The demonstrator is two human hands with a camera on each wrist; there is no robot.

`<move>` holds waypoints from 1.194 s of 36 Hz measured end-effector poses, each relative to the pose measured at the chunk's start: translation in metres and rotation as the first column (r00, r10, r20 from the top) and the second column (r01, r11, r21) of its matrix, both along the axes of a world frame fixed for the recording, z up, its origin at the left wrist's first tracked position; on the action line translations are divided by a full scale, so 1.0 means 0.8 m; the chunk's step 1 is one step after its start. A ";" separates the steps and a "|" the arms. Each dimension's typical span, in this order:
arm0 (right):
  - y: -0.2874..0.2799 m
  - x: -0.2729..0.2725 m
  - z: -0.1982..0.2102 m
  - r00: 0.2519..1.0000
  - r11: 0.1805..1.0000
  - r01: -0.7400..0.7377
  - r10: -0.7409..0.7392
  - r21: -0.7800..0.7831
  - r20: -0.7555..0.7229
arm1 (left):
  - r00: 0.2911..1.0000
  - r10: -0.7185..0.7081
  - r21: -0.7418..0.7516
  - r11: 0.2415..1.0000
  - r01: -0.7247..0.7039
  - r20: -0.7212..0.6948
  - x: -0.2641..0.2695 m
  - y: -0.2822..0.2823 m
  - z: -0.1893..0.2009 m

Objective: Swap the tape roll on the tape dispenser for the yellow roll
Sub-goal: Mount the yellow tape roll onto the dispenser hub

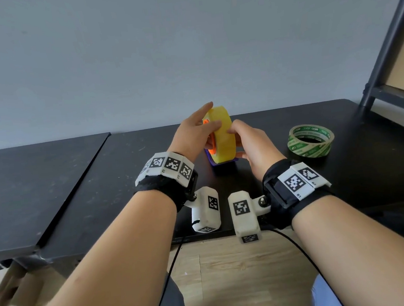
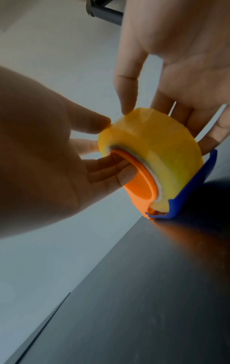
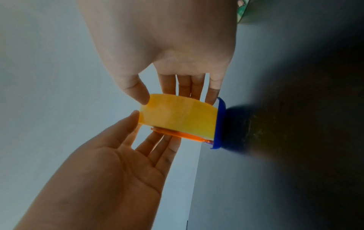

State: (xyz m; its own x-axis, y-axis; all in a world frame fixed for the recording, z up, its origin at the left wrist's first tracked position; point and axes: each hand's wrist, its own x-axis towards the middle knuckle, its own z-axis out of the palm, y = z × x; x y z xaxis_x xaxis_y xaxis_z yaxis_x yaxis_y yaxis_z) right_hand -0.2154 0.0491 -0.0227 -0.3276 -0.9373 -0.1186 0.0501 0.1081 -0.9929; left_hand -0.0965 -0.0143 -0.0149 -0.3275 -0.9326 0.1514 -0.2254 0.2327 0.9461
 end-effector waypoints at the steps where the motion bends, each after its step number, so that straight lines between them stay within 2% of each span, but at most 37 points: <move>1: 0.000 0.000 0.001 1.000 1.000 -0.001 0.001 -0.001 0.001 | 1.000 0.001 -0.009 1.000 -0.001 0.006 0.000 0.001 0.000; 16: -0.002 0.003 -0.004 1.000 1.000 0.022 -0.022 0.019 -0.007 | 0.995 0.098 -0.014 0.995 -0.098 0.016 -0.003 -0.010 0.002; 23: 0.000 0.005 -0.005 0.999 0.999 0.034 -0.034 0.019 -0.020 | 0.997 0.079 -0.010 0.997 -0.078 0.025 -0.002 -0.006 0.001; 30: 0.000 0.005 -0.003 0.999 1.000 0.031 -0.031 -0.002 -0.022 | 1.000 0.001 0.077 0.997 -0.001 -0.005 0.004 0.000 -0.002; 43: -0.005 0.001 -0.005 0.999 0.999 0.034 -0.034 -0.012 -0.010 | 0.998 0.056 0.054 0.997 -0.056 -0.006 -0.003 -0.005 0.001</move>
State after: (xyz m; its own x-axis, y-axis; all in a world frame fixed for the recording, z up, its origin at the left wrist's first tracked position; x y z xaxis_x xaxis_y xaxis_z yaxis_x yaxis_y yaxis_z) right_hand -0.2144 0.0448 -0.0264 -0.3606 -0.9269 -0.1042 0.0438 0.0948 -0.9945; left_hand -0.0989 -0.0182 -0.0139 -0.2737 -0.9563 0.1027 -0.2296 0.1687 0.9586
